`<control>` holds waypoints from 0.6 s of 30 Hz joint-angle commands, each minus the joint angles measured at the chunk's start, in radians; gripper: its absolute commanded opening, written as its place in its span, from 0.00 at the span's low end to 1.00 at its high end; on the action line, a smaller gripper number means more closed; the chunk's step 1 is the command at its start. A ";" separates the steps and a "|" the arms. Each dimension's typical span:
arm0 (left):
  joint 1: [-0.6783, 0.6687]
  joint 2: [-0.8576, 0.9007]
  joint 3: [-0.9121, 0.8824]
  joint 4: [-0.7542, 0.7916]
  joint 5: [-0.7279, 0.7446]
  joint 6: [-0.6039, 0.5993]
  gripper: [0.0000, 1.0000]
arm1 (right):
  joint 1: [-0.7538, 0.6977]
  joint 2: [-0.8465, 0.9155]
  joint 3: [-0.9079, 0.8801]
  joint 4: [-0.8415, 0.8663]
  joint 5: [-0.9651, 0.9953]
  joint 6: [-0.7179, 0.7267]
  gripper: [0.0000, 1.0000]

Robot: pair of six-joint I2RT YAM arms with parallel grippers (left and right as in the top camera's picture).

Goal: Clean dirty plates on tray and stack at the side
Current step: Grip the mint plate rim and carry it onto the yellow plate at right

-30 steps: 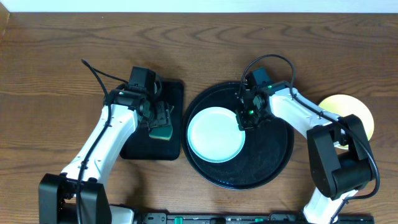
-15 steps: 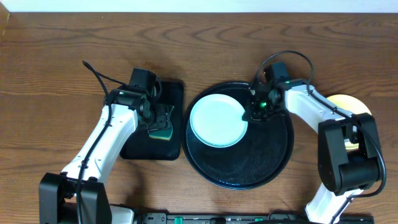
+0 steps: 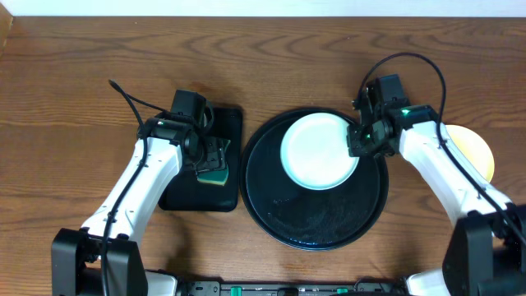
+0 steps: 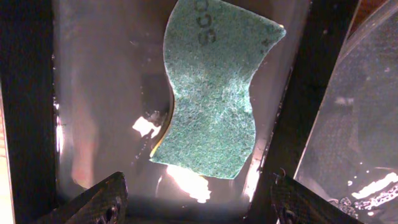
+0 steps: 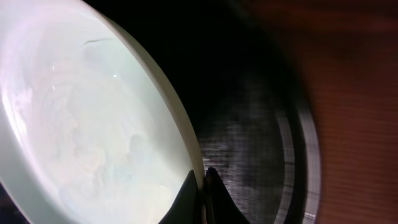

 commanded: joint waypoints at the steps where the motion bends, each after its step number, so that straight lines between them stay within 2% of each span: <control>1: 0.004 0.005 -0.006 0.006 -0.004 0.016 0.75 | 0.055 -0.047 0.003 -0.018 0.230 0.016 0.01; 8: 0.004 0.005 -0.006 0.012 -0.004 0.016 0.75 | 0.223 -0.061 0.003 -0.025 0.496 0.043 0.01; 11: 0.004 0.005 -0.006 0.017 -0.004 0.016 0.76 | 0.360 -0.061 0.003 -0.020 0.737 0.062 0.01; 18: 0.004 0.006 -0.006 0.018 -0.006 0.016 0.76 | 0.563 -0.061 0.003 -0.014 1.107 0.106 0.01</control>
